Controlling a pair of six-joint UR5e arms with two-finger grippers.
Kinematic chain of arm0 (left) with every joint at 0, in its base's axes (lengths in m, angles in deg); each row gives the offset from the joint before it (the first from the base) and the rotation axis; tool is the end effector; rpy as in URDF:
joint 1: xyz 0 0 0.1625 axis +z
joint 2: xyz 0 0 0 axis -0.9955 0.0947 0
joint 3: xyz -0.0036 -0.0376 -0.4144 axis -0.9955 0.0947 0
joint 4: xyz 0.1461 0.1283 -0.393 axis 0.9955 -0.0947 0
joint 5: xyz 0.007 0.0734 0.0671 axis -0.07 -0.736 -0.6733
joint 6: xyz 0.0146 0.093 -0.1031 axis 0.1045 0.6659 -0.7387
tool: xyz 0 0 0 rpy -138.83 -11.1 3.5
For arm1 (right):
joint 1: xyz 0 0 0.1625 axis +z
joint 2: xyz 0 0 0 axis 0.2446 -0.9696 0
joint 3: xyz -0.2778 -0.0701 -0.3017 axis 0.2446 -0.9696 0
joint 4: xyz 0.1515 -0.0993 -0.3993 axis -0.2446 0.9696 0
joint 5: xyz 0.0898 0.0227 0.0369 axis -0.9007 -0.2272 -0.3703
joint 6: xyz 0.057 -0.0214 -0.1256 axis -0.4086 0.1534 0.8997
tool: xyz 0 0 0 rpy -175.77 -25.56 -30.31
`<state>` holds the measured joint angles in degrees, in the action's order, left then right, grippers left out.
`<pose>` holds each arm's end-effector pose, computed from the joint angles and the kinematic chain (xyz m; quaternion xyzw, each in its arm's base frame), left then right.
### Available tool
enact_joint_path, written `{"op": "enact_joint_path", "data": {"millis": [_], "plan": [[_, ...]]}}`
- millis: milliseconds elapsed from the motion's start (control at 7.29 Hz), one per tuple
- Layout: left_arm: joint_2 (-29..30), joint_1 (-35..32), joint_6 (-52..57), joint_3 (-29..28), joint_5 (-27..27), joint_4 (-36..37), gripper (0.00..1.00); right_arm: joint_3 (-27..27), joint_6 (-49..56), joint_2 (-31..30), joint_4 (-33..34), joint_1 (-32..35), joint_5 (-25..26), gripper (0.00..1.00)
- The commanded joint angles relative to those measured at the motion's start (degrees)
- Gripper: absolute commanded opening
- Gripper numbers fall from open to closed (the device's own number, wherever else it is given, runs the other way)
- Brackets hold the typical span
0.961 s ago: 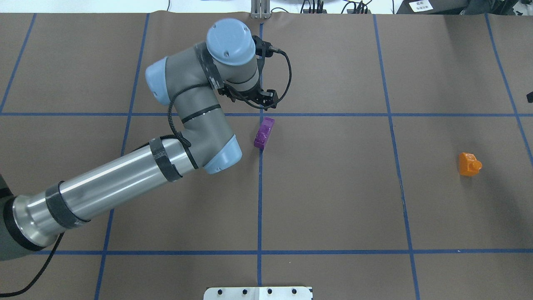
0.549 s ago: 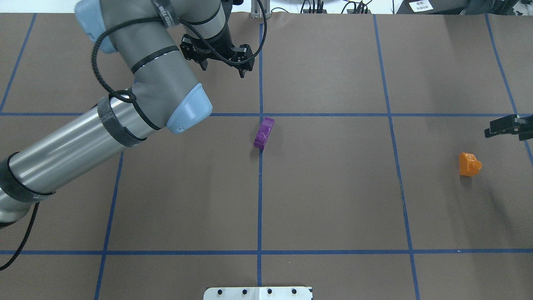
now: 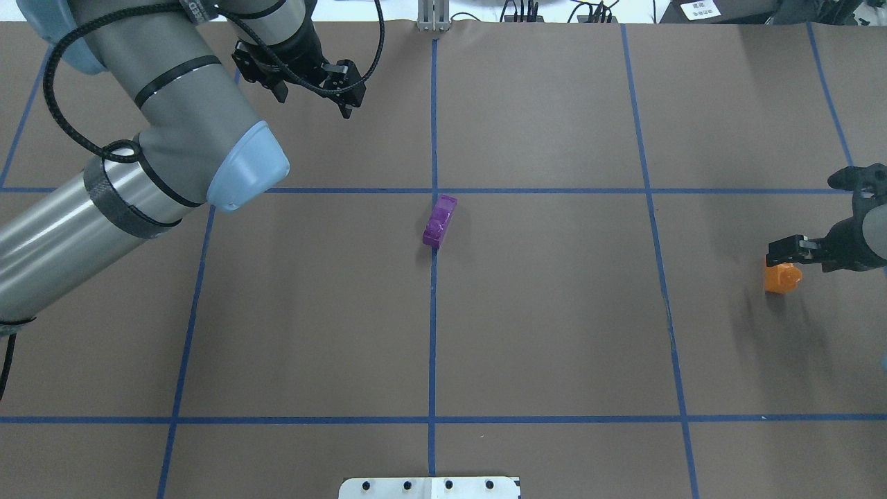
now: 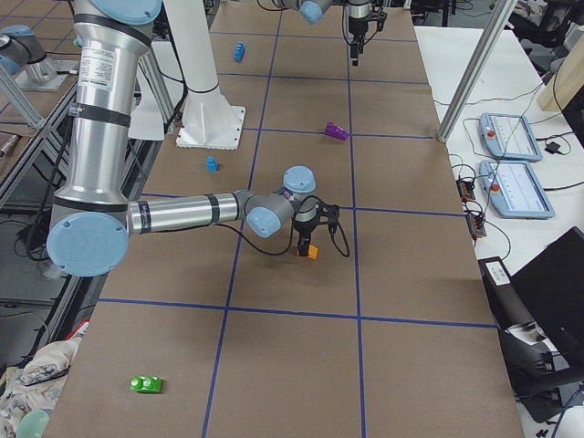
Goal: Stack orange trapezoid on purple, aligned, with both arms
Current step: 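Withdraw the left gripper while the right gripper descends and grasps the orange block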
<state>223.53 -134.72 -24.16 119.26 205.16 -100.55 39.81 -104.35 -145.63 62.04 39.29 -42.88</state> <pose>0.4090 -0.5975 0.1314 0.1243 0.3872 0.0965 0.9085 -0.2457 -0.4435 0.6105 0.0281 -0.3664 0.0785 0.9267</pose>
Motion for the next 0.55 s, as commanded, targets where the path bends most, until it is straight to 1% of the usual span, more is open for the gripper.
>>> {"op": "enact_joint_path", "data": {"millis": [0,137,275,412], "plan": [[-0.8,-0.1,0.2,0.4,0.0,0.1,1.00,-2.4,-0.3,1.4,0.1,-0.4,-0.3,1.00],[-1.3,-0.1,0.2,1.0,0.0,0.0,1.00,-2.4,-0.3,1.4,0.2,-0.6,-0.8,0.99],[-1.8,-0.1,0.2,1.3,-0.1,0.0,1.00,-2.4,-0.4,1.5,0.2,-1.1,-1.1,0.96],[-1.8,-0.1,0.3,1.3,-0.1,0.0,1.00,-2.5,-0.6,1.8,0.3,-1.7,-1.1,0.90]]}}
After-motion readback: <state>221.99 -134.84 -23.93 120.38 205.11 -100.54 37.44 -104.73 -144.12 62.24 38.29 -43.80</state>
